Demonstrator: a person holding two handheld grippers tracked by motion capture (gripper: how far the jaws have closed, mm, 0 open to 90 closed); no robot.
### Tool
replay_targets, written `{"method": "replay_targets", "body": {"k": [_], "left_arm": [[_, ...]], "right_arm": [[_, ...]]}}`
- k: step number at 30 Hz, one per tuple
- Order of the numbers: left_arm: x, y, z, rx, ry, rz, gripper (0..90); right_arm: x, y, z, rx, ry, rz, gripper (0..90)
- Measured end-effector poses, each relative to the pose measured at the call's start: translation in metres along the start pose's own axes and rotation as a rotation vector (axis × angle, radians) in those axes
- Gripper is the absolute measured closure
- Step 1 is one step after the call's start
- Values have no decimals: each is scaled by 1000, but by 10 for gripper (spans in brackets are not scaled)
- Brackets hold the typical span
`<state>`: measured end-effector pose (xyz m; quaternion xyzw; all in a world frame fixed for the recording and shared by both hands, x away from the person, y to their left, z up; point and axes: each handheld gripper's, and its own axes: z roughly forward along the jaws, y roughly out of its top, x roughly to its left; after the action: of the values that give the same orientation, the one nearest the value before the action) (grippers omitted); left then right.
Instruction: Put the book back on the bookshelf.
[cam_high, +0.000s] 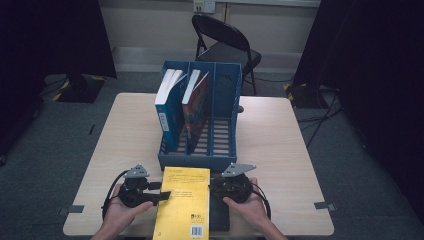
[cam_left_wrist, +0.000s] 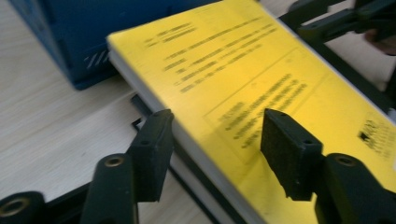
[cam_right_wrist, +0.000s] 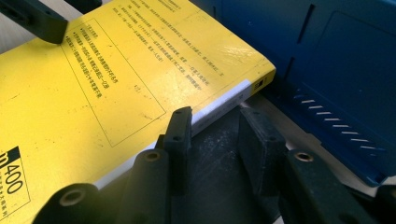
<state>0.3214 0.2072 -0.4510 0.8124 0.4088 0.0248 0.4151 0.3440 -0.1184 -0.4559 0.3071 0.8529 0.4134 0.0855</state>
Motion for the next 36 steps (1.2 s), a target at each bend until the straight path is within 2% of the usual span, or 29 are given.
{"method": "replay_targets", "body": {"k": [1,3,6,9,15,18,21,24,27,30,34,36], "left_arm": [[2,1,1,-2,-6,-19,439],[4,4,2,-14,25,-37,437],[6,8,5,-17,49,-40,408],[8,9,7,-7,49,-52,367],[8,11,9,-7,47,-51,358],[6,13,13,-6,26,-42,359],[3,14,14,2,34,-22,334],[6,13,14,-9,14,-44,333],[9,13,10,-45,-30,-91,321],[10,13,8,-56,-40,-79,375],[9,13,6,-71,-44,-82,377],[9,13,4,-85,-66,-97,393]], "right_arm": [[0,0,0,-2,2,1,651],[1,0,1,0,3,-1,646],[1,-1,1,2,1,-2,633],[-1,-2,1,4,6,7,614],[0,-3,0,5,0,4,595],[1,-4,0,4,2,2,592],[0,-4,0,4,4,3,590],[0,-4,0,2,5,4,588],[0,-4,0,2,3,3,587],[0,-4,0,1,4,3,587],[0,-4,0,0,4,4,587],[0,-5,0,-1,2,6,580]]}}
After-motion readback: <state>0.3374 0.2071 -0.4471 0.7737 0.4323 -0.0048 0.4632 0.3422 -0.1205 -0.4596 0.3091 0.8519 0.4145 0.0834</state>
